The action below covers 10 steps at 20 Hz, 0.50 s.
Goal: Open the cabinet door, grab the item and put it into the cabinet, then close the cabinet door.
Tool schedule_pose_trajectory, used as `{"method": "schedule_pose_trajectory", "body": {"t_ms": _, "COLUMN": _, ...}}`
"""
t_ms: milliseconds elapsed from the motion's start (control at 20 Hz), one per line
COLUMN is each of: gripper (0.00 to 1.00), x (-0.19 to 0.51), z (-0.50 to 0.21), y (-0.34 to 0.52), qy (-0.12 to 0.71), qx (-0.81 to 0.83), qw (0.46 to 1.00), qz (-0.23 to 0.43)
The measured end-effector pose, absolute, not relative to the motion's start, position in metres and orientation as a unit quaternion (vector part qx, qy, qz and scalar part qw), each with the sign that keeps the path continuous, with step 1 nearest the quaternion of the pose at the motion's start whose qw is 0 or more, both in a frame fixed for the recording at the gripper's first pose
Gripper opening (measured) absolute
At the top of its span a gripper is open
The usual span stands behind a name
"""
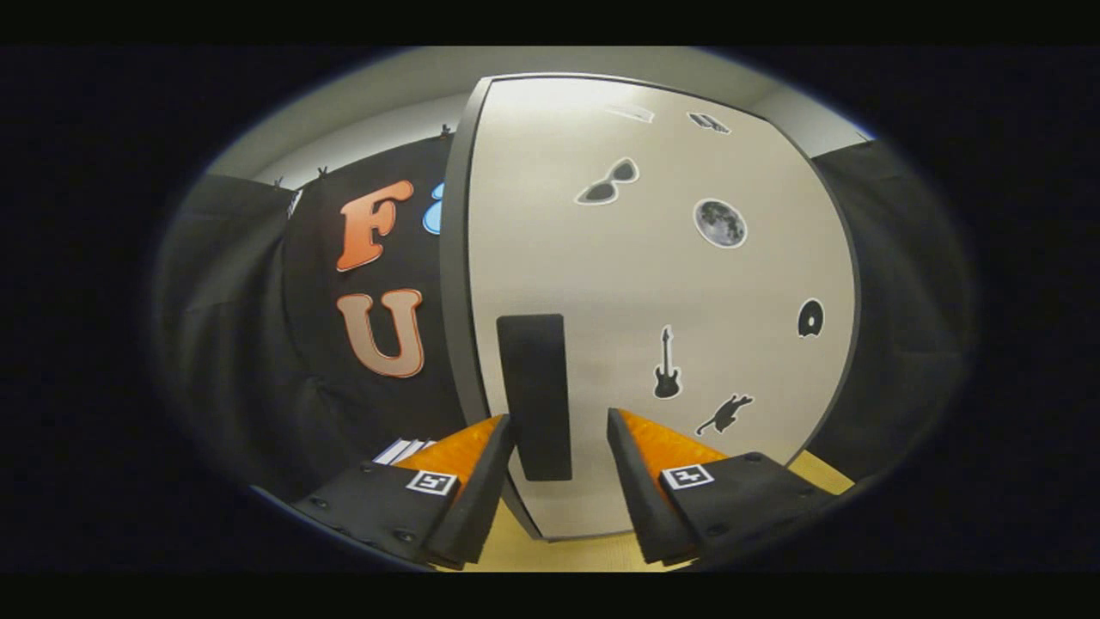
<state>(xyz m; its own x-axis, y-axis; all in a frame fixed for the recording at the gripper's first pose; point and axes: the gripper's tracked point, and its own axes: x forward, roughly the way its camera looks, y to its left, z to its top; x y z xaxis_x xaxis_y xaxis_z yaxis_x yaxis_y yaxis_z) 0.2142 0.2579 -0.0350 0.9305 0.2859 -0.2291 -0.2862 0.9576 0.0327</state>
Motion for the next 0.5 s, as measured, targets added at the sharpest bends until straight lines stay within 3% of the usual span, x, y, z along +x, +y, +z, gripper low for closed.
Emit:
{"method": "schedule_pose_trajectory", "body": {"t_ms": 100, "gripper": 0.69, "x": 0.2196, "z": -0.0398, "y": 0.2635, "qy": 0.123, "qx": -0.001, "qw": 0.981, "qz": 0.154}}
{"method": "schedule_pose_trajectory", "body": {"t_ms": 250, "gripper": 0.43, "x": 0.2168, "z": -0.0404, "y": 0.2675, "qy": 0.126, "qx": -0.002, "qw": 0.98, "qz": 0.154}}
{"method": "schedule_pose_trajectory", "body": {"t_ms": 500, "gripper": 0.36, "x": 0.2149, "z": -0.0427, "y": 0.2653, "qy": 0.128, "qx": -0.003, "qw": 0.98, "qz": 0.154}}
